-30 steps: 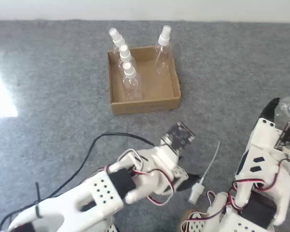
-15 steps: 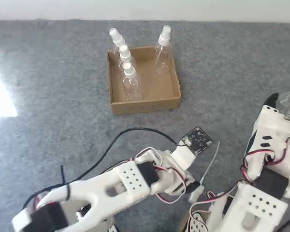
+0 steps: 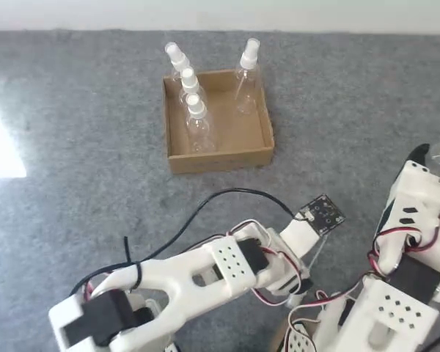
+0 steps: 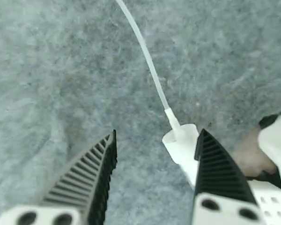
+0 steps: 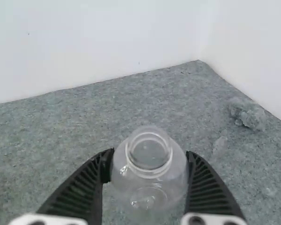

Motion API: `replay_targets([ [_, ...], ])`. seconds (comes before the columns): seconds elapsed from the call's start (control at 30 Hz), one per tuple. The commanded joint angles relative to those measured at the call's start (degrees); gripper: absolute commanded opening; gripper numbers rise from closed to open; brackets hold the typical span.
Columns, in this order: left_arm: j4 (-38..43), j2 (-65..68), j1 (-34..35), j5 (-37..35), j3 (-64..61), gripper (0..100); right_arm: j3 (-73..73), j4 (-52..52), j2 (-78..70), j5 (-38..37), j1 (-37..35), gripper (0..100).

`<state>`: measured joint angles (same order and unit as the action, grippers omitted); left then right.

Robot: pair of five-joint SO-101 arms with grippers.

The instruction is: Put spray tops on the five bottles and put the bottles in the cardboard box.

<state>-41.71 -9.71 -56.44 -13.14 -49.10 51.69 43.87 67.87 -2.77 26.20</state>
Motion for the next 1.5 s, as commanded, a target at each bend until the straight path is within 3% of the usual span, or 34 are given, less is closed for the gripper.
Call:
replay_targets([
  [0.0, -2.9, 2.29, -0.88, 2.73, 5.93, 25, -4.13, -1.54, -0.4, 0.7, 0.66, 10.7],
  [0.73, -5.45, 5.8, -0.62, 2.9, 8.92, 19, -4.04, -1.01, -0.4, 0.79, 0.31, 10.7],
  [0.87, -5.71, 5.89, 2.11, 2.73, 9.45, 19, -4.04, -1.01, -0.4, 0.79, 0.22, 10.7],
  [1.2, -16.09, 17.49, 2.81, 2.73, 21.49, 18, -3.96, -1.01, -0.4, 0.79, 0.22, 10.7],
  [1.47, -18.2, 20.92, 2.73, 2.73, 25.1, 4, -3.96, -1.01, -0.4, 0.79, 0.22, 10.7],
])
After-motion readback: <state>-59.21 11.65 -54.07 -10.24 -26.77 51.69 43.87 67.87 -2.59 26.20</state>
